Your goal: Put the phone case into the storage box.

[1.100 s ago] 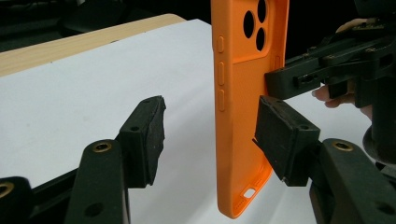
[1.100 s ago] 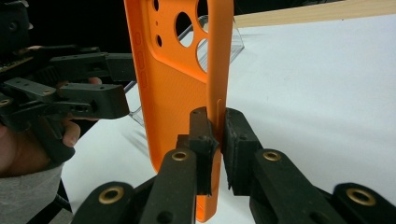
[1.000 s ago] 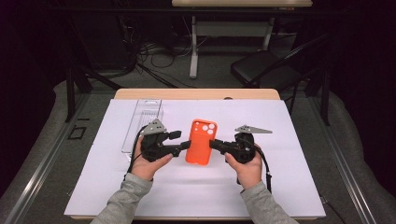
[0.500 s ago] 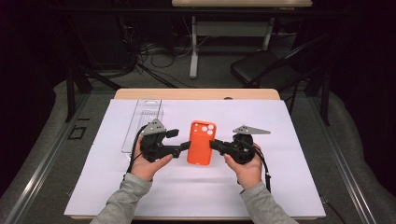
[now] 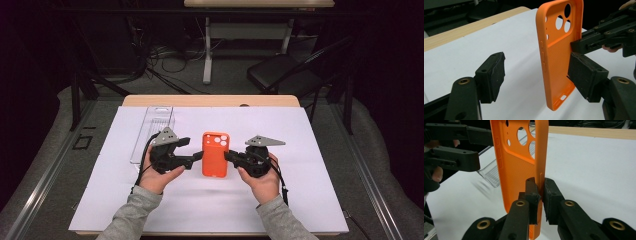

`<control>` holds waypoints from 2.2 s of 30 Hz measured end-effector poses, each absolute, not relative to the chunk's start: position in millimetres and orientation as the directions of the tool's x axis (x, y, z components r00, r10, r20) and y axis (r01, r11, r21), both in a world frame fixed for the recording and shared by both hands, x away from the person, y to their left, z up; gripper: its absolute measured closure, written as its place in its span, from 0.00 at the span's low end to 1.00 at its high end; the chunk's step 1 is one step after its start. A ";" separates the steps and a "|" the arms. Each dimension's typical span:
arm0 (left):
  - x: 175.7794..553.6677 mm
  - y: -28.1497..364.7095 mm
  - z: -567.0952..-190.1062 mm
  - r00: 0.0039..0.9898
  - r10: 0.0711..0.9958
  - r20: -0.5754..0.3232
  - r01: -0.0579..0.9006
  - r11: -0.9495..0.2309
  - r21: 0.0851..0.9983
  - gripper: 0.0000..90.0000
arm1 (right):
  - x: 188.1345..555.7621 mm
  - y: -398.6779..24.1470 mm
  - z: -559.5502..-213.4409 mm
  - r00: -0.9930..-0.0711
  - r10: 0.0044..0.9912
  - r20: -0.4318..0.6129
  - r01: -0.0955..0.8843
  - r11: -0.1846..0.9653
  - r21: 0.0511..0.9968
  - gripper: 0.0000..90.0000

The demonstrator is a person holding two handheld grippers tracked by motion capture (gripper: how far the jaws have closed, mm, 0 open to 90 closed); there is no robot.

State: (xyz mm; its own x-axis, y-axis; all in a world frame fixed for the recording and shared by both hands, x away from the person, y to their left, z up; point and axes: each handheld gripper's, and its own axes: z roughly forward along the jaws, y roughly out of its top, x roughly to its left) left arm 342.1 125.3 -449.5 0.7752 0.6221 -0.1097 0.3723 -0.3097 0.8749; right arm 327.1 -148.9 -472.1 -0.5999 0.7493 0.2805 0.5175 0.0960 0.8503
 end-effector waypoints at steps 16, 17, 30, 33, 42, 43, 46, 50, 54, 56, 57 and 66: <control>340.3 128.4 -443.7 0.774 0.625 -0.100 0.362 -0.307 0.880 0.34 | 321.8 -140.3 -470.4 -0.618 0.760 0.200 0.489 0.172 0.855 0.92; 340.3 129.0 -442.8 0.775 0.625 -0.094 0.357 -0.310 0.881 0.34 | 321.5 -140.1 -470.3 -0.618 0.761 0.200 0.490 0.173 0.855 0.92; 336.0 130.4 -435.9 0.771 0.635 -0.051 0.339 -0.341 0.877 0.38 | 318.5 -135.5 -469.7 -0.630 0.756 0.178 0.478 0.197 0.856 0.92; 335.7 130.1 -435.3 0.776 0.630 -0.043 0.333 -0.349 0.876 0.40 | 318.0 -135.0 -469.5 -0.631 0.756 0.177 0.476 0.197 0.857 0.92; 334.1 129.8 -434.1 0.781 0.622 -0.046 0.326 -0.345 0.880 0.43 | 316.2 -133.3 -469.0 -0.637 0.750 0.177 0.470 0.196 0.861 0.92; 333.6 129.7 -433.8 0.779 0.625 -0.043 0.322 -0.340 0.883 0.43 | 316.2 -133.4 -469.0 -0.637 0.750 0.177 0.470 0.196 0.861 0.92; 333.3 130.0 -433.6 0.778 0.626 -0.053 0.329 -0.335 0.883 0.44 | 315.7 -133.1 -468.9 -0.638 0.749 0.179 0.468 0.193 0.862 0.92; 333.1 130.0 -434.1 0.783 0.618 -0.071 0.342 -0.332 0.879 0.50 | 314.6 -131.1 -469.2 -0.642 0.746 0.175 0.462 0.194 0.865 0.92; 332.3 129.5 -434.2 0.785 0.615 -0.073 0.348 -0.339 0.874 0.55 | 313.0 -128.1 -469.6 -0.647 0.745 0.164 0.458 0.208 0.864 0.92; 331.7 129.3 -434.2 0.783 0.619 -0.064 0.343 -0.344 0.874 0.59 | 312.5 -126.6 -470.3 -0.650 0.743 0.160 0.455 0.211 0.865 0.92; 331.4 129.3 -434.2 0.782 0.620 -0.065 0.345 -0.343 0.874 0.60 | 312.0 -125.9 -470.3 -0.650 0.743 0.159 0.456 0.214 0.864 0.92; 330.9 130.3 -434.8 0.778 0.621 -0.090 0.366 -0.332 0.869 0.72 | 309.4 -120.7 -471.9 -0.660 0.739 0.137 0.445 0.237 0.863 0.92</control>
